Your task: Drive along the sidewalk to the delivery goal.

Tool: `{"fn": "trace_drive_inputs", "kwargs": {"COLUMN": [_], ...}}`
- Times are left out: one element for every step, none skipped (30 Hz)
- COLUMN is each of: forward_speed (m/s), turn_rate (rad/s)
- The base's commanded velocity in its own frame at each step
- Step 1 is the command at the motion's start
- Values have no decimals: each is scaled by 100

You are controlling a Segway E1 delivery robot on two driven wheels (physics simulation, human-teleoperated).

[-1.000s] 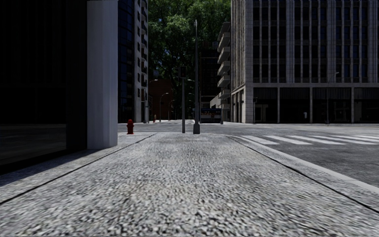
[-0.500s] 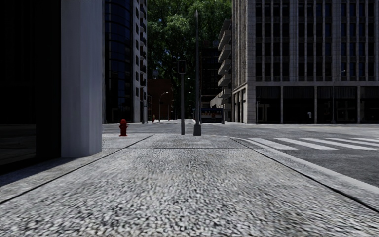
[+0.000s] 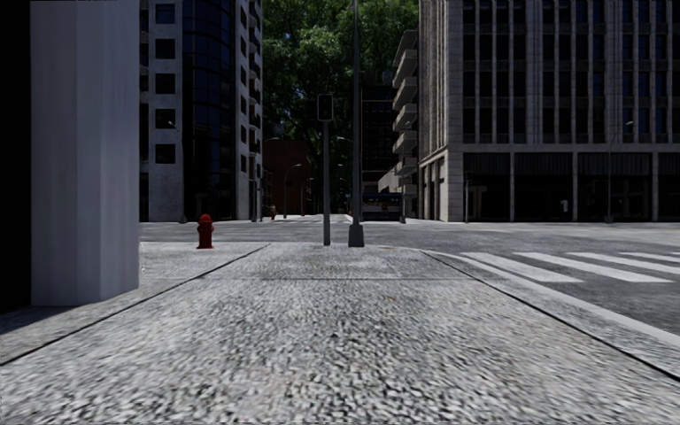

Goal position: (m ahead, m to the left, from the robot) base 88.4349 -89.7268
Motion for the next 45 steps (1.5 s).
{"fn": "trace_drive_inputs", "kwargs": {"forward_speed": [200, 200, 200, 200, 200, 200, 200, 200, 200, 200, 200, 200, 200, 200, 200, 200, 200, 200, 200, 200, 200, 200, 200, 200, 200, 200, 200, 200, 200, 200, 200, 200, 200, 200, 200, 200, 200, 200, 200, 200, 200, 200, 200, 200, 200], "turn_rate": [0, -3, -6, -7, -10, -16, -21, -21, -23, -25, -27, -29, -29, -29, -30, -31, -36, -38, -39, -39, -39, -50, -50, -51, -51, -51, -51, -51, -51, -51, -51, -51, -51, -51, -51, -51, -51, -51, -52, -54, -54, -54, -54, -54, -54]}}
